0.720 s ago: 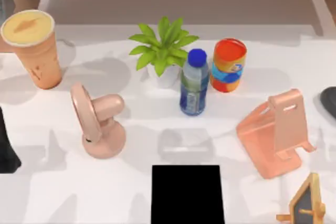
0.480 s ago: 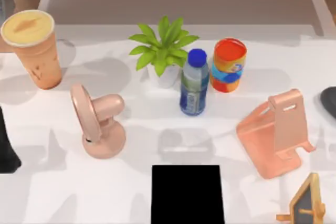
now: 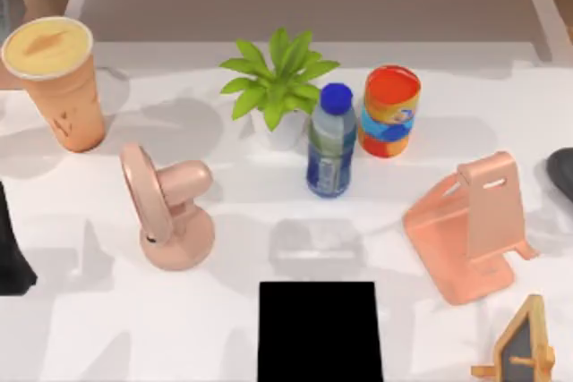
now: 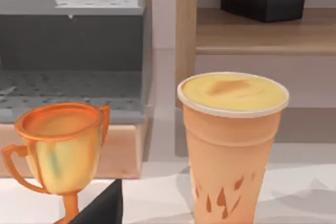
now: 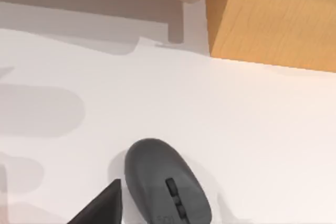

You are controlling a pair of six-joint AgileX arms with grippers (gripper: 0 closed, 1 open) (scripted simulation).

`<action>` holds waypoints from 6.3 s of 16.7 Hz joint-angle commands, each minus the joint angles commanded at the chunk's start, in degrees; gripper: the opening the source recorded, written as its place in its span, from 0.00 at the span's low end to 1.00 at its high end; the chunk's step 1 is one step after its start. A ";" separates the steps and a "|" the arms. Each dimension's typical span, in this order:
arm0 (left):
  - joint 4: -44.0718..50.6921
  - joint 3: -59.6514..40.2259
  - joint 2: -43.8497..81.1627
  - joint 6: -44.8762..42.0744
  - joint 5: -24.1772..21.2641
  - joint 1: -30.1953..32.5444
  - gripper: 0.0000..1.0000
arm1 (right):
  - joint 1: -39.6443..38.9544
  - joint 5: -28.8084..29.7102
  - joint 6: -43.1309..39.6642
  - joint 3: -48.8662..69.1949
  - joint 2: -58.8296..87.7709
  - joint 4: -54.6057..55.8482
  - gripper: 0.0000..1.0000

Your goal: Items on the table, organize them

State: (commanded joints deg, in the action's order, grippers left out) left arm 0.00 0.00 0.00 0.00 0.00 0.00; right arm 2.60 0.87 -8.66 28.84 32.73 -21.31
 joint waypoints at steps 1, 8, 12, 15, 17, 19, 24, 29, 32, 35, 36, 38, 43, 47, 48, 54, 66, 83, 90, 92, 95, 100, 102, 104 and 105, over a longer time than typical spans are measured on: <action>0.00 0.00 0.00 0.00 0.00 0.00 1.00 | 0.08 -0.32 -1.35 4.81 6.47 -3.63 1.00; 0.00 0.00 0.00 0.00 0.00 0.00 1.00 | -0.83 -1.88 -12.32 38.48 54.94 -29.45 1.00; 0.00 0.00 0.00 0.00 0.00 0.00 1.00 | -1.50 -1.19 -18.35 53.59 73.76 -40.02 1.00; 0.00 0.00 0.00 0.00 0.00 0.00 1.00 | -1.51 -0.62 -21.35 61.57 81.58 -44.08 1.00; 0.00 0.00 0.00 0.00 0.00 0.00 1.00 | -1.36 -0.45 -22.41 64.50 84.06 -45.27 1.00; 0.00 0.00 0.00 0.00 0.00 0.00 1.00 | -1.33 -0.45 -22.62 65.13 84.59 -45.45 1.00; 0.00 0.00 0.00 0.00 0.00 0.00 1.00 | -1.29 -0.48 -22.57 64.82 84.50 -45.14 1.00; 0.00 0.00 0.00 0.00 0.00 0.00 1.00 | -1.36 -0.43 -22.54 59.16 87.58 -36.33 1.00; 0.00 0.00 0.00 0.00 0.00 0.00 1.00 | -1.37 -0.41 -22.50 54.95 90.01 -29.47 1.00; 0.00 0.00 0.00 0.00 0.00 0.00 1.00 | -1.37 -0.40 -22.50 53.45 90.94 -27.43 1.00; 0.00 0.00 0.00 0.00 0.00 0.00 1.00 | -1.37 -0.40 -22.50 53.45 90.94 -27.43 1.00; 0.00 0.00 0.00 0.00 0.00 0.00 1.00 | -1.37 -0.40 -22.50 53.45 90.94 -27.43 1.00; 0.00 0.00 0.00 0.00 0.00 0.00 1.00 | -1.37 -0.40 -22.50 53.45 90.94 -27.43 0.62; 0.00 0.00 0.00 0.00 0.00 0.00 1.00 | -1.37 -0.40 -22.50 53.45 90.94 -27.43 0.32; 0.00 0.00 0.00 0.00 0.00 0.00 1.00 | -1.37 -0.40 -22.50 53.45 90.94 -27.43 0.25; 0.00 0.00 0.00 0.00 0.00 0.00 1.00 | -1.37 -0.40 -22.50 53.45 90.94 -27.43 0.00; 0.00 0.00 0.00 0.00 0.00 0.00 1.00 | -1.43 -1.16 -22.13 58.73 87.64 -35.22 0.00; 0.00 0.00 0.00 0.00 0.00 0.00 1.00 | -4.37 -0.37 -25.76 69.86 80.89 -48.41 0.00; 0.00 0.00 0.00 0.00 0.00 0.00 1.00 | -19.31 1.22 -45.16 72.53 73.83 -46.88 0.00; 0.00 0.00 0.00 0.00 0.00 0.00 1.00 | -25.16 1.00 -53.87 71.86 72.46 -46.22 0.00; 0.00 0.00 0.00 0.00 0.00 0.00 1.00 | -34.19 0.18 -68.95 69.26 72.06 -44.83 0.00; 0.00 0.00 0.00 0.00 0.00 0.00 1.00 | -46.89 -1.11 -94.14 61.50 76.32 -40.81 0.00; 0.00 0.00 0.00 0.00 0.00 0.00 1.00 | -50.89 -1.39 -102.51 58.29 78.67 -38.67 0.00; 0.00 0.00 0.00 0.00 0.00 0.00 1.00 | -53.99 -1.49 -109.01 55.34 80.87 -36.53 0.00; 0.00 0.00 0.00 0.00 0.00 0.00 1.00 | -55.14 -1.48 -111.39 54.10 81.85 -35.63 0.00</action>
State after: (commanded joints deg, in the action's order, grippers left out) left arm 0.00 0.00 0.00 0.00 0.00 0.00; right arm -52.54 -0.61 -120.06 82.95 114.58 -56.94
